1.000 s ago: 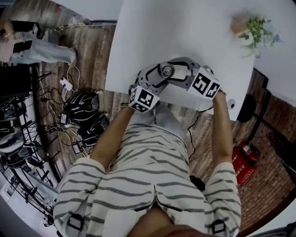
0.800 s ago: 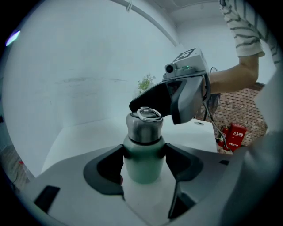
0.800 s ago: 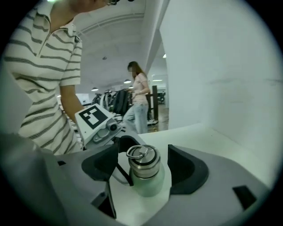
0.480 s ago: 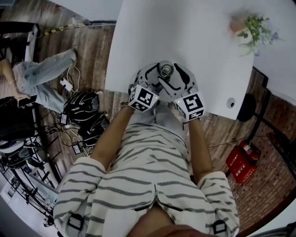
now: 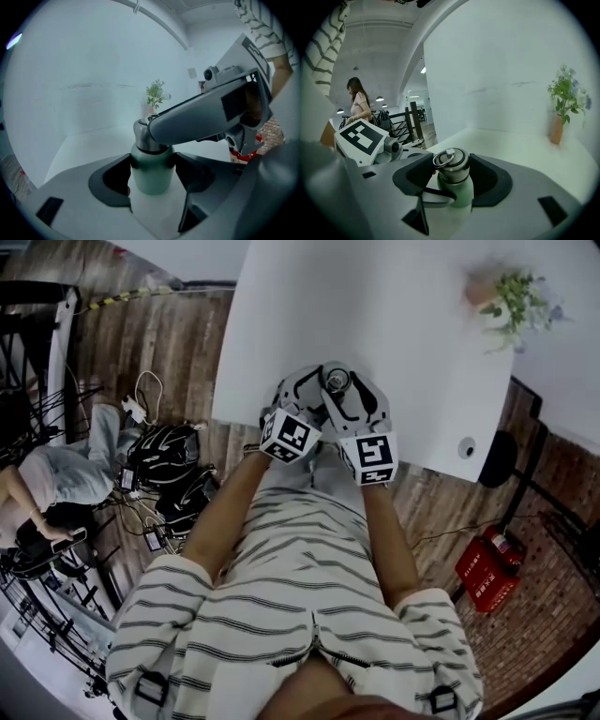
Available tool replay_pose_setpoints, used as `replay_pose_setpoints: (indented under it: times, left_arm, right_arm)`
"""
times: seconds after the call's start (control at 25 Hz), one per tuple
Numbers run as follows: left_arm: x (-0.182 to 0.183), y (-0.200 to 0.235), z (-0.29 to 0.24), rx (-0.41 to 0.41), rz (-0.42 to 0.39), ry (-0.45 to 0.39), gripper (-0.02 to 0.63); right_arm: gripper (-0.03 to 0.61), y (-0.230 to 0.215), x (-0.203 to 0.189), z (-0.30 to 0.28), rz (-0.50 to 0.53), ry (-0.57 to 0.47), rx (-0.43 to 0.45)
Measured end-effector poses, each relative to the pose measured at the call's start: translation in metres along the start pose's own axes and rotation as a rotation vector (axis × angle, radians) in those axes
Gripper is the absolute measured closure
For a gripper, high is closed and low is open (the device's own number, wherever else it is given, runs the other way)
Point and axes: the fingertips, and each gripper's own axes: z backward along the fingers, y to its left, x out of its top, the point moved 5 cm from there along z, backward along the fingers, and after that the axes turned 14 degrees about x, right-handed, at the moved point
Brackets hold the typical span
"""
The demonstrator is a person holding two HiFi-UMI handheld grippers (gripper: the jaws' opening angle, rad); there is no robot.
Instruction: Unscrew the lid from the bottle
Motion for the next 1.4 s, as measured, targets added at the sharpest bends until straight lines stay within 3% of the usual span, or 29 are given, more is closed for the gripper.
replay_pose_setpoints:
  times: [0.24,0.4,0.84,1.2,1.4]
  left_arm:
    - [0.000,-0.001,0.000,0.000,0.002,-0.001,0.316]
    - [-0.001,0.000,0.000,-0.004,-0.001,0.000,0.318]
    - [0.001,0.000,-0.003,-0.024,-0.015,0.004,0.316]
    - [0.002,0.000,-0.002,-0.036,-0.014,0.008,0.316]
    - [0.002,-0.001,-0.003,-0.038,-0.017,0.011,0.316]
  right_arm:
    - [0.332,-0.001,-0.001,0.001,0.020,0.016,0.042]
    - [0.332,-0.004,-0.002,0.001,0.063,0.044,0.125]
    - [0.330,-0.020,0.005,0.001,0.269,0.221,0.498]
    - [0.329,-0.029,0.016,-0.008,0.470,0.449,0.842]
    - [0.328,-0.029,0.020,-0.013,0.578,0.568,0.969]
